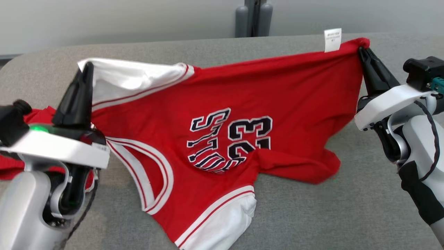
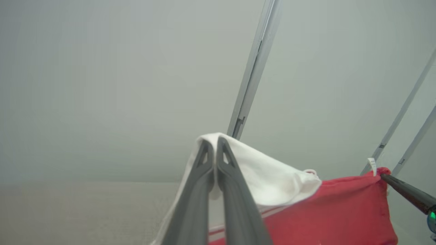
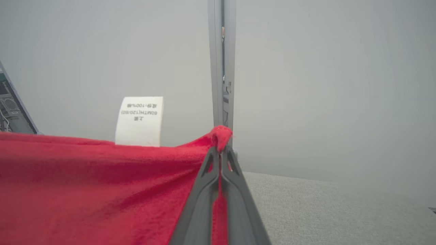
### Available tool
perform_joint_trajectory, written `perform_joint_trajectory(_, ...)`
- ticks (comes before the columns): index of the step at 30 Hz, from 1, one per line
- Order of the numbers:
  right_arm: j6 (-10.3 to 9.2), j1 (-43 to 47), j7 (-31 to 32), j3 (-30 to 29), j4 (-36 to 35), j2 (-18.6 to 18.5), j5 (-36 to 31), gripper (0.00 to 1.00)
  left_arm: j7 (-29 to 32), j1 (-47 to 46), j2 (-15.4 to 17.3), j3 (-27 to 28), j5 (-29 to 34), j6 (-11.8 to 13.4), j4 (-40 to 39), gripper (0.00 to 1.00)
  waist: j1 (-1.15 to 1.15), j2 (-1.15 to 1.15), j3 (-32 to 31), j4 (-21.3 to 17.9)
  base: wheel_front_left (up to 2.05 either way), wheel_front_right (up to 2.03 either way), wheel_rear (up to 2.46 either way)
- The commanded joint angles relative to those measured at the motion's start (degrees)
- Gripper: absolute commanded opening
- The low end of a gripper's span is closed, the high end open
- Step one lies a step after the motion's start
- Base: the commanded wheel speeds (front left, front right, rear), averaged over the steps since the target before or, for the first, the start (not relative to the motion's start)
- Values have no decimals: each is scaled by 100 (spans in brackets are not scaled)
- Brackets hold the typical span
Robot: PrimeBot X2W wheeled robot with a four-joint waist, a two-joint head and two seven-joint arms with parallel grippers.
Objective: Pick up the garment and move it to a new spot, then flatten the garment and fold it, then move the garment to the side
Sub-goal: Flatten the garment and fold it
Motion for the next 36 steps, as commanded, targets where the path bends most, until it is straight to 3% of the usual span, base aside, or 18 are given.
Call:
perform_joint_trajectory(1,0,75,-15,-80,-130,-42,-104,0,14,-173,49,59,-26,-45,-31,0,0,0,-121,-98,0,0,0)
perform_joint_trajectory(12,0,61,-12,-411,-1156,-315,-479,0,229,-1073,291,252,-161,-257,-265,0,0,0,-644,-399,0,0,0)
perform_joint_trajectory(19,0,-234,-11,-434,-1441,-597,-532,0,613,-1644,435,238,-221,-288,-349,0,0,0,-971,-537,0,0,0)
perform_joint_trajectory(27,0,-687,23,-299,-1105,-700,-624,0,1009,-2275,448,-2,-154,-336,156,0,0,0,-843,-530,0,0,0)
perform_joint_trajectory(36,0,-1785,70,-198,-116,-410,-617,0,879,-3950,140,-526,503,-698,1838,0,0,0,24,-423,0,0,0)
